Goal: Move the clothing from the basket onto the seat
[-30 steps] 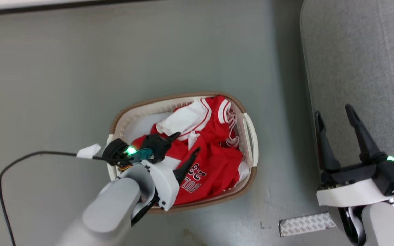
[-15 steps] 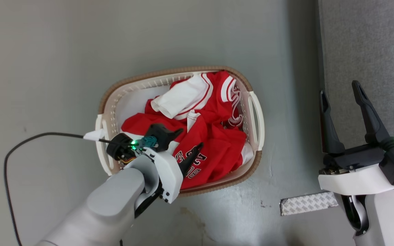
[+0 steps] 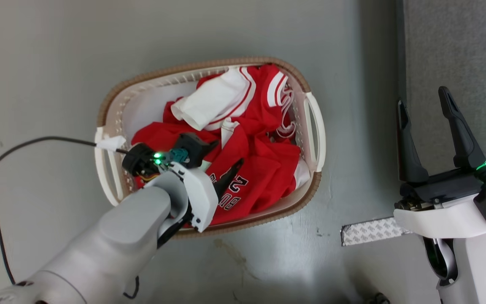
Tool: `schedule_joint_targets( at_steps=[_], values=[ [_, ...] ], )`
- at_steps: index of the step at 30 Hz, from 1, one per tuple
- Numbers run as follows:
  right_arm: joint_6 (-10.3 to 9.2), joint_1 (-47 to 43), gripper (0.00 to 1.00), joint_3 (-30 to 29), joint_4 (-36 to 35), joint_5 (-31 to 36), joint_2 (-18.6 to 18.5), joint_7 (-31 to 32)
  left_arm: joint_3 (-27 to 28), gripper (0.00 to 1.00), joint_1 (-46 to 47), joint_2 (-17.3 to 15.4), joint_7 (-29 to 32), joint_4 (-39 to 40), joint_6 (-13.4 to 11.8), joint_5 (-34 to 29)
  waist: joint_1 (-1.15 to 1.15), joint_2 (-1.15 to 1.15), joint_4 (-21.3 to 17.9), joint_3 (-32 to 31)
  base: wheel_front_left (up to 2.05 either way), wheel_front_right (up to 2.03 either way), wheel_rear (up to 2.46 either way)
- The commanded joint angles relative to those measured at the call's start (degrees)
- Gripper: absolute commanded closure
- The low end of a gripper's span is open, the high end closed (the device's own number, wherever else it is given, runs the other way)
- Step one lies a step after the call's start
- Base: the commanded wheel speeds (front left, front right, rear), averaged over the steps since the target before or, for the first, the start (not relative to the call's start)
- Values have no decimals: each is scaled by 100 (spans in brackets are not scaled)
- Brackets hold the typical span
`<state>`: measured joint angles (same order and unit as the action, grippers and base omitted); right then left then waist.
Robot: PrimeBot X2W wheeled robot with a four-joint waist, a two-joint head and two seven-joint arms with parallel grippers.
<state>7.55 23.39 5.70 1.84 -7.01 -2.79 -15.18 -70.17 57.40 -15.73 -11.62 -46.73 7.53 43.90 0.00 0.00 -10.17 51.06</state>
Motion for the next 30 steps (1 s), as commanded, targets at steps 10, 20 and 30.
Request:
schedule_joint_targets(
  at_steps=[10, 20, 30],
  values=[
    [-12, 152, 0, 10, -113, 46, -19, 3, -280, 0, 397, -2, -57, -219, -10, 4, 0, 0, 1, 467, 0, 0, 0],
    [-12, 78, 0, 16, -17, 53, -19, 3, -328, 100, 84, 144, -204, -168, -9, -275, 0, 0, 41, 195, 0, 0, 0],
    [-12, -237, 0, 9, 358, 15, -21, 4, 280, 100, -597, -3, -354, 326, -10, 161, 0, 0, 330, -1501, 0, 0, 0]
  ],
)
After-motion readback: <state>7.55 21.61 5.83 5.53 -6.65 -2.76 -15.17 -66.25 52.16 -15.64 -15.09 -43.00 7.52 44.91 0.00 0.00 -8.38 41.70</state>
